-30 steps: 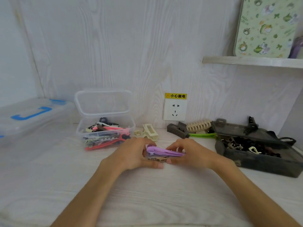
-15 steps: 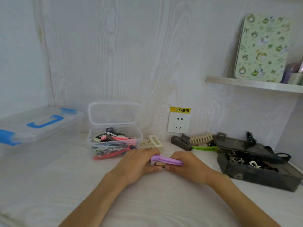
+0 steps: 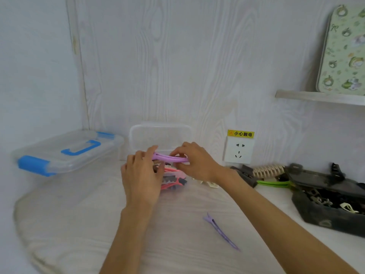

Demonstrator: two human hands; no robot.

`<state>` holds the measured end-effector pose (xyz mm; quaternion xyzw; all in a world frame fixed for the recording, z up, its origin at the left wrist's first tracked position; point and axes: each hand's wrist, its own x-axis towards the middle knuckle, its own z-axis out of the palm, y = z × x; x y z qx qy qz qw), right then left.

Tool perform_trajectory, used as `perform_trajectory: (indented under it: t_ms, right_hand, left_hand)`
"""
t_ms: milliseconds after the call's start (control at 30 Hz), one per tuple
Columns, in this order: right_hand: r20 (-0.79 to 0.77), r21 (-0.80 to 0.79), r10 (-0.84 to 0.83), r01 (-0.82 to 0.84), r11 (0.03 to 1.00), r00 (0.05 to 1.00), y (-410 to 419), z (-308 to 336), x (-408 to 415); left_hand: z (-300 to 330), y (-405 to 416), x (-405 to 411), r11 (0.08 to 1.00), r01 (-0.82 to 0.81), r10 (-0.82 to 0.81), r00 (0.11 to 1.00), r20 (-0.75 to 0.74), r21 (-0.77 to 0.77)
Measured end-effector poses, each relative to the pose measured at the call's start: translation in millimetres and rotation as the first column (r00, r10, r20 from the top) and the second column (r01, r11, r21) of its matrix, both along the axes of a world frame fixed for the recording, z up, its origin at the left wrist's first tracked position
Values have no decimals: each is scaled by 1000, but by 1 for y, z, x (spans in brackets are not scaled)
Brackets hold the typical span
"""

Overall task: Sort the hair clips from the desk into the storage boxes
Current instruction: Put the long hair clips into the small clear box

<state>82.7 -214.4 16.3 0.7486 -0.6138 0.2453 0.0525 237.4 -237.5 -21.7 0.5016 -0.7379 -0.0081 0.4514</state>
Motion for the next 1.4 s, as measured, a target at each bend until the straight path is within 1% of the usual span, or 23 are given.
perform_trajectory:
  t_ms: [67,100,200,233,267,300,333,367,400,467,500,567,633,700,767,867,933,967,1067,1167,1233,1267,1400]
  right_hand:
    - [100,139,-12,-2,990,995,-5,0,2]
    - [159,163,-4,-22,986,987,-4,0,0]
    - [210,128,5,-32,991,978,14,2,-14]
    - [211,105,-1,-22,994,978,25,0,-22]
    - [227,97,-5,-18,995,974,37,-2,-28]
    - [261,115,-10,-21,993,965,53,-5,-34]
    - [292,172,-18,-34,985,956,70,-8,-39]
    - [305,260,-34,-49,964,952,87,-12,-42]
    - [283,364,-59,-50,930,957,102,-16,-43]
    - [166,550,-95,-12,835,981,126,-26,-46]
    - [109,595,-89,6,803,990,131,-30,-47]
    - [89,570,-81,16,821,993,134,-36,-52]
    - [169,490,-100,5,872,981,127,-39,-60]
    - [242,428,-108,-6,904,964,118,-45,-67]
    - [315,311,-95,-9,950,944,108,-51,-68]
    - [412,-39,-47,69,997,910,96,-46,-57]
    - [422,-147,-46,119,982,905,87,-39,-44]
    - [415,-161,-39,116,980,909,83,-37,-36]
    - [378,-169,-34,104,980,925,75,-43,-21]
    - [303,-139,-120,168,976,946,76,-48,-30]
    - [248,-127,-220,257,958,943,82,-48,-44]
    - [208,-129,-275,305,944,939,86,-47,-51]
    - [0,-186,-487,479,858,873,111,-46,-85]
  left_hand:
    - [-5,-1,2,991,-117,113,992,65,71]
    - [-5,-1,2,988,-136,131,989,62,77]
    - [0,1,0,993,-109,109,994,-3,-39]
    - [2,5,-3,993,-52,49,998,-33,-103]
    - [4,8,-6,987,60,-70,995,-64,-147]
    - [6,13,-10,964,234,-245,966,-85,-126]
    - [6,20,-16,897,441,-442,891,-100,-30]
    - [5,25,-20,783,612,-603,791,-103,110]
    - [3,28,-23,666,698,-709,702,-71,263]
    - [-5,32,-28,506,708,-822,568,28,492]
    - [-9,31,-29,460,693,-856,513,69,555]
    - [-13,32,-30,425,689,-885,451,112,587]
    - [-16,32,-30,404,713,-893,443,79,573]
    - [-17,30,-31,436,713,-873,482,68,549]
    - [-16,25,-31,577,699,-801,585,126,423]
    - [-6,18,-27,792,610,-610,789,79,24]
    - [0,11,-22,879,432,-429,901,58,-202]
    - [1,9,-18,905,334,-333,942,50,-263]
    - [-2,2,-9,956,79,-84,996,-5,-284]
    - [-9,-4,-4,988,-83,89,995,37,-131]
    - [-11,-5,-4,992,-102,105,994,40,-71]
    - [-11,-4,-4,992,-95,98,995,27,-85]
    - [-5,11,-18,967,39,-40,999,0,-250]
